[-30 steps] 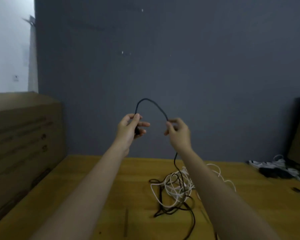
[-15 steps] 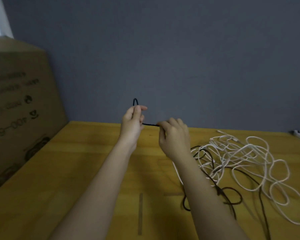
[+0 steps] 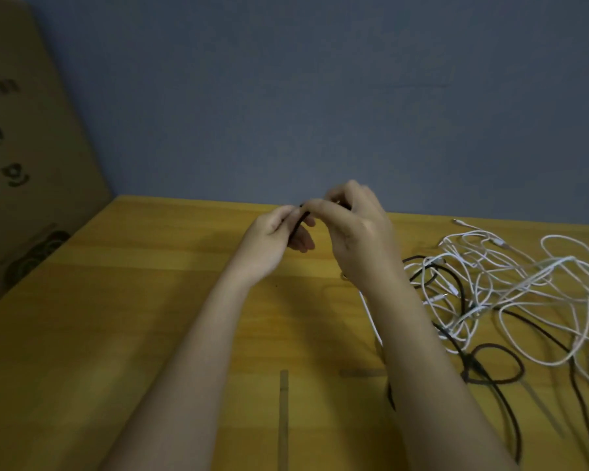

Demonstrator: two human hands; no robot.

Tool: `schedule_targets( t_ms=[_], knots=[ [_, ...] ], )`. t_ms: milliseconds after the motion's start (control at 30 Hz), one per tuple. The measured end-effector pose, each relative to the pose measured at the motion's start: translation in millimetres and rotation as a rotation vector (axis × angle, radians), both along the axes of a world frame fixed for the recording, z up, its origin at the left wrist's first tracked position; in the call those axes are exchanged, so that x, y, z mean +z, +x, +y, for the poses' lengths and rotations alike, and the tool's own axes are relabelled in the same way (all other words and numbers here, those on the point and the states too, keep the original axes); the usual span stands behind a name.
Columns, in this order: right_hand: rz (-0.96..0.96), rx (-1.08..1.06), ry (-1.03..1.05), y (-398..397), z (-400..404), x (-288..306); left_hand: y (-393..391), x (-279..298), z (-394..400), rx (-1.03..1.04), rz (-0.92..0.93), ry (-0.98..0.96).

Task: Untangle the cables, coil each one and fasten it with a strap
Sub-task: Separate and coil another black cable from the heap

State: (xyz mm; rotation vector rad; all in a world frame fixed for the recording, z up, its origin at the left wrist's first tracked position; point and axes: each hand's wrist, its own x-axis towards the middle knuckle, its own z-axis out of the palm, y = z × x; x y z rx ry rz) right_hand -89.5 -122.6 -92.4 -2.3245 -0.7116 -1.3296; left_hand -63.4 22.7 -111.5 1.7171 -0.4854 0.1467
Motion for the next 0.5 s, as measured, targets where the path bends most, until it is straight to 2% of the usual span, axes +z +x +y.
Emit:
schedule_targets(
  t_ms=[100,167,267,400,500],
  knots=[
    [-0.06,-0.089,0.159,0,-8,4,-4,5,-6,-0.088,0.03,-0.034],
    [-0.021,-0.202,0.274,1,-14,4,-8,8,-8,-0.142,0.076,-0.076],
    [0.085,-0.323,0.328,2,-18,1,-14,15,-11,-0.236,0.171,-0.179],
    [0.263,-0.153,0.389,6,-15,-1,-18,24,-11,-0.321,0.249,-0.325],
    [0.432,-0.04,0.382,6,-10,-2,-17,31,-6,-0.252,0.289,-0.467]
  ],
)
